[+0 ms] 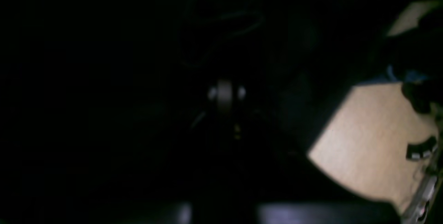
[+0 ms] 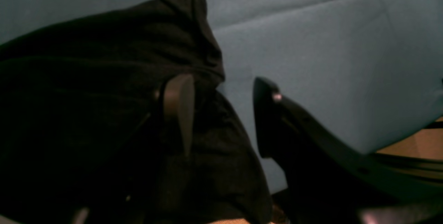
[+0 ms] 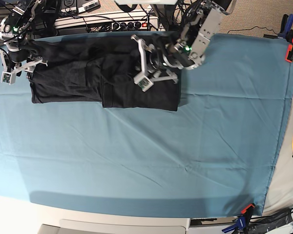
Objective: Fold the T-shirt properly
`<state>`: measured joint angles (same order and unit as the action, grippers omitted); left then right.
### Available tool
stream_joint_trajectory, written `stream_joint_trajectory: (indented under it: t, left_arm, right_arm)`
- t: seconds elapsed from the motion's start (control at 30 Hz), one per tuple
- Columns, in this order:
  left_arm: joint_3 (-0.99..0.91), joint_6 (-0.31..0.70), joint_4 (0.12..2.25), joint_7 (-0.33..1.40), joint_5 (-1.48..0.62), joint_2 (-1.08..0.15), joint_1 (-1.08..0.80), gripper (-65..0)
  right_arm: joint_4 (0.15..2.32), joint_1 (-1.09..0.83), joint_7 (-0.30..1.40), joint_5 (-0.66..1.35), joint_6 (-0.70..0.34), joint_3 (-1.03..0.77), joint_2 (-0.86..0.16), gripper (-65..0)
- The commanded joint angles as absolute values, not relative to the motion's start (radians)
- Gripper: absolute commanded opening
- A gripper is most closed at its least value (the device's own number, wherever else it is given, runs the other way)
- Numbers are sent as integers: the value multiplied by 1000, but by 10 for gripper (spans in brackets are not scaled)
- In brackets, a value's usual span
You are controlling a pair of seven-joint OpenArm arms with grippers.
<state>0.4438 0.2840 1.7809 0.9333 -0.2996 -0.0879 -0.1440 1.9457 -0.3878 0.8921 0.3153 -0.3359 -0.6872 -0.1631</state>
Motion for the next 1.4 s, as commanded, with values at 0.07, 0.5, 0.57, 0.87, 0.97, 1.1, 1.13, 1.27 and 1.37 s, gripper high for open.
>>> stream_joint_trajectory:
  t: [0.07, 0.5, 0.57, 0.87, 0.97, 1.1, 1.13, 1.27, 1.37]
  left_arm:
    - [479, 289, 1797, 908, -313, -78, -138, -650]
    - [559, 413, 1797, 908, -479, -77, -138, -650]
    - [566, 453, 1797, 908, -503, -73, -138, -650]
    - [566, 472, 1797, 908, -516, -45, -127, -650]
    - [566, 472, 1797, 916, -491, -46, -128, -650]
    - [566, 469, 1797, 923, -461, -51, -131, -650]
    - [566, 469, 1797, 924, -459, -51, -133, -650]
    - [566, 472, 1797, 927, -420, -51, -133, -650]
    - [566, 501, 1797, 927, -410, -50, -134, -568]
  right_arm:
    - [1961, -385, 863, 321, -332, -693, -178, -371]
    - [1961, -385, 863, 321, -332, -693, -178, -371]
    - [1961, -385, 863, 321, -332, -693, -178, -371]
    - [1961, -379, 857, 321, -344, -695, -198, -371]
    - [1961, -366, 875, 321, -341, -716, -241, -371]
    - [1961, -312, 928, 417, -345, -834, -280, -370]
    - [1957, -302, 934, 447, -351, -869, -289, -369]
    - [1877, -287, 931, 555, -371, -986, -348, -323]
    - [1747, -257, 937, 625, -378, -1057, -402, -323]
